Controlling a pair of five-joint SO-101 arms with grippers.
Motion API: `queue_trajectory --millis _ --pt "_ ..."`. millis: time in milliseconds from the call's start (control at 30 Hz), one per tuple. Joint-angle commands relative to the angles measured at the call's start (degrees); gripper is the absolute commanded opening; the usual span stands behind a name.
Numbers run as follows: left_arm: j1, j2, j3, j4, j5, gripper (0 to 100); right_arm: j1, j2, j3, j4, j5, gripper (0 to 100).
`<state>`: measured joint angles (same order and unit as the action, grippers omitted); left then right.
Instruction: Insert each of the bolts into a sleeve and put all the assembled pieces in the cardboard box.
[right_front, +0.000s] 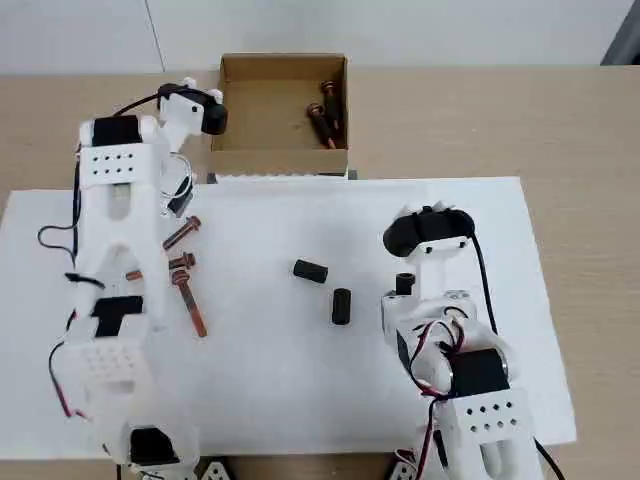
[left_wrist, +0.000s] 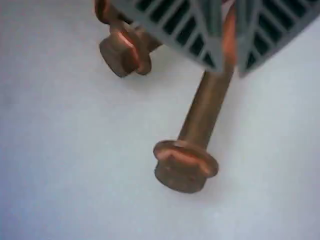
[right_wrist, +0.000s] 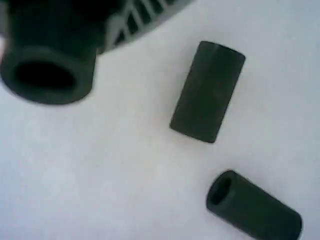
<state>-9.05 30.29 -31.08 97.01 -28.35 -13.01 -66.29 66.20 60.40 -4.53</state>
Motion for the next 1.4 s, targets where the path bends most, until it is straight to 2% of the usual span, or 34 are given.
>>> queue_trajectory --millis 0,200,467,767,1167,1367 --pt "-0.4 4.0 -8.8 3.3 -1.8 1 0.0 -0.8 -0.4 -1.4 -0.4 0.3" --pt "-0.4 8.8 -12.0 3.4 -2.0 9 0.0 -0.8 -0.4 -1.4 -0.4 0.3" --pt "-0.4 9.2 -11.6 3.4 -2.0 10 0.1 -0.7 -0.4 -1.3 -0.4 0.3" --pt "-0.4 9.2 -5.1 3.3 -4.1 9 0.1 -0.7 -0.4 -1.4 -0.4 0.3" --pt "-1.3 16.2 -5.4 -0.8 -4.6 9 0.0 -0.7 -0.4 -1.4 -0.4 0.3" --pt "-1.3 18.2 -5.4 -5.6 -4.6 9 0.0 -0.7 -0.4 -1.4 -0.3 0.3"
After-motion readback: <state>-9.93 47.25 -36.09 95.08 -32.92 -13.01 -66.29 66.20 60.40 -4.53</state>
